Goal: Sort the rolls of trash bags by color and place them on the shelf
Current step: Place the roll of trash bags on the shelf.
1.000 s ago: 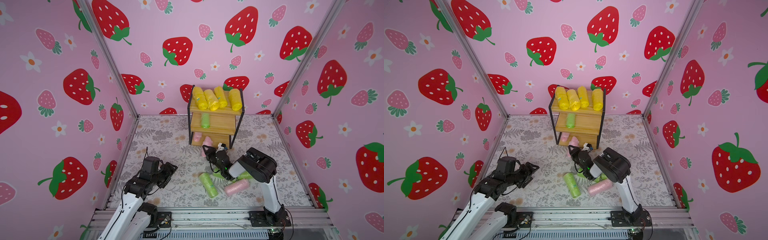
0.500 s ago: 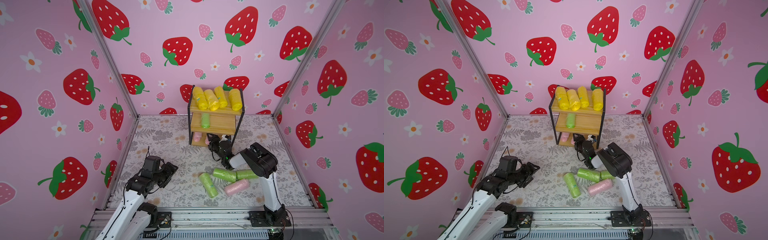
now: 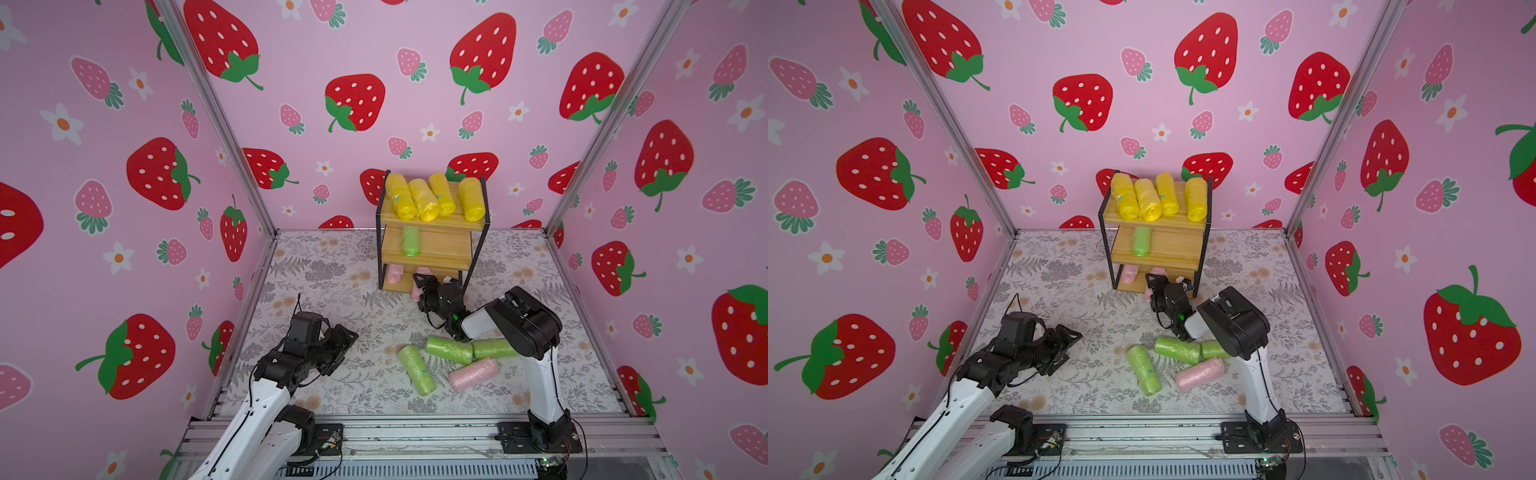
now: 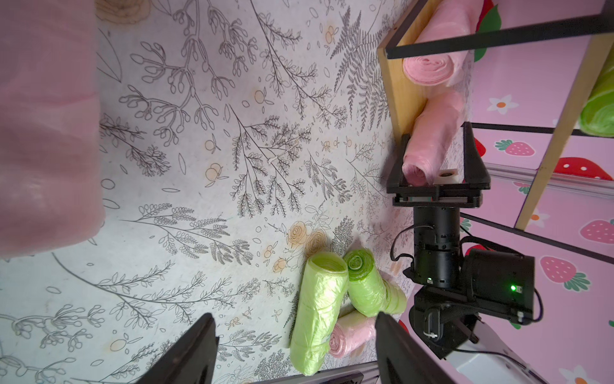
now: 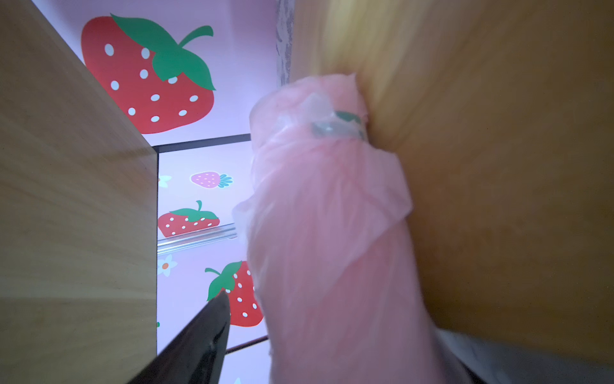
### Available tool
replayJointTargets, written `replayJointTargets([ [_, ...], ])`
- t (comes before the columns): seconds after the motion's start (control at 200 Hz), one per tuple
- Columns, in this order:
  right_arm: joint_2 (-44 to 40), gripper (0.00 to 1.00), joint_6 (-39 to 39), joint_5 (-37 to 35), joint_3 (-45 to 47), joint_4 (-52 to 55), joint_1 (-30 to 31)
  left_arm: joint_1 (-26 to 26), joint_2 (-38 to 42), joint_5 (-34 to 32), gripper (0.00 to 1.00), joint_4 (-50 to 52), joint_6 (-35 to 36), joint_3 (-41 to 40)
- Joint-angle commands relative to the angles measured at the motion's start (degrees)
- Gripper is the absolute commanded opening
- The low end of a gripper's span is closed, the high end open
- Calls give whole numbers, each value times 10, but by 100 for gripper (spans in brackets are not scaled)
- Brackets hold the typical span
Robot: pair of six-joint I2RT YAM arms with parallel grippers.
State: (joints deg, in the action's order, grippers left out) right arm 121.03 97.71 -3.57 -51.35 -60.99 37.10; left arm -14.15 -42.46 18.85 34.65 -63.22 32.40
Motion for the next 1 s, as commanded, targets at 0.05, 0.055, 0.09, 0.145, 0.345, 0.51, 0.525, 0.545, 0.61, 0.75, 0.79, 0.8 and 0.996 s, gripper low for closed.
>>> replayJointTargets([
  [0.05,-17,81,52,56,13,14,-8,1,9,24,78,-4,-1,-4],
  [0.055,-17,81,54,58,13,13,-8,1,9,24,78,-5,-1,-4],
  [0.09,-17,83,60,76,10,19,-8,1,11,28,78,-3,-2,-5],
  [0.145,-22,85,63,104,5,48,-9,1,15,31,78,0,-2,-5],
  [0.345,-78,88,27,155,-15,208,-9,1,29,33,78,15,-1,0],
  [0.51,-120,88,-7,188,-43,347,-12,2,33,36,78,18,-3,2],
  [0.525,-123,89,-12,191,-46,360,-12,1,33,36,78,18,-3,2],
  [0.545,-127,89,-21,195,-49,372,-12,1,33,37,78,18,-4,2],
  [0.61,-140,92,-33,204,-52,411,-12,1,33,40,78,18,-4,2],
  [0.75,-157,93,-39,213,-33,431,-12,0,29,44,78,16,-4,2],
  [0.79,-159,93,-42,217,-30,439,-12,1,29,45,78,17,-3,2],
  [0.8,-159,93,-43,219,-30,443,-12,1,29,45,78,17,-3,2],
  [0.996,-146,88,-53,247,-30,456,-13,1,28,49,78,18,-3,-2],
])
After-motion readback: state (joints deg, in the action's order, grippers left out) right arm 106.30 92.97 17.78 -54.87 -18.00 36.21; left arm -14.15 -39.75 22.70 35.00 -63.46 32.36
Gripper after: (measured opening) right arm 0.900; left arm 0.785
